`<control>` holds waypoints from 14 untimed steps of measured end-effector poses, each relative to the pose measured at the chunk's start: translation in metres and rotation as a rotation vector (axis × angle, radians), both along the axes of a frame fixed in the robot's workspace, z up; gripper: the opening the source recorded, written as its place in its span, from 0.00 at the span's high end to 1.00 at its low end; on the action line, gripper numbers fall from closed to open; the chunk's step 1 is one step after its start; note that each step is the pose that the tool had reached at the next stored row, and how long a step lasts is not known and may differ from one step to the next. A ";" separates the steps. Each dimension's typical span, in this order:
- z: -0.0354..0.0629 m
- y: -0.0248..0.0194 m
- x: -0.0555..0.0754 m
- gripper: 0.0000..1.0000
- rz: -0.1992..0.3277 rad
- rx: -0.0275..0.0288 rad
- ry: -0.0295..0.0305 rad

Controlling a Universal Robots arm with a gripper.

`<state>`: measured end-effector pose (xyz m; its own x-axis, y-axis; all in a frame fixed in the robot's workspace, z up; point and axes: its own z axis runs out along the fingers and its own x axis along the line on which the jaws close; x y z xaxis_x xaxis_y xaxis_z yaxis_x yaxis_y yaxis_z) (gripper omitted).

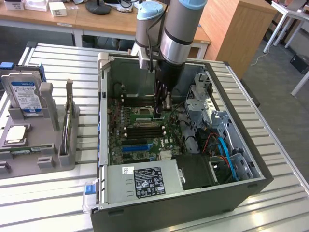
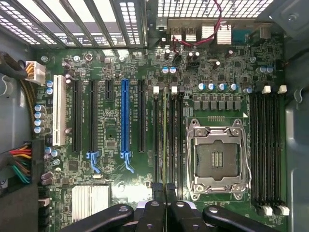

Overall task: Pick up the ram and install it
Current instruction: 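Insert the ram into the slot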

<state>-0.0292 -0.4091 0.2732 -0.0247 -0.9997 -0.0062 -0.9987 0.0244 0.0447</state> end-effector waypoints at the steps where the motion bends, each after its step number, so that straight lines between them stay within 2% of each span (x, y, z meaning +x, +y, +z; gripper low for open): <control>1: -0.0010 0.0000 0.000 0.88 0.000 0.0001 0.0000; 7: -0.0065 0.0000 0.000 0.88 0.000 0.0001 0.0000; 14: -0.0065 0.0000 0.000 0.88 0.000 0.0000 0.0000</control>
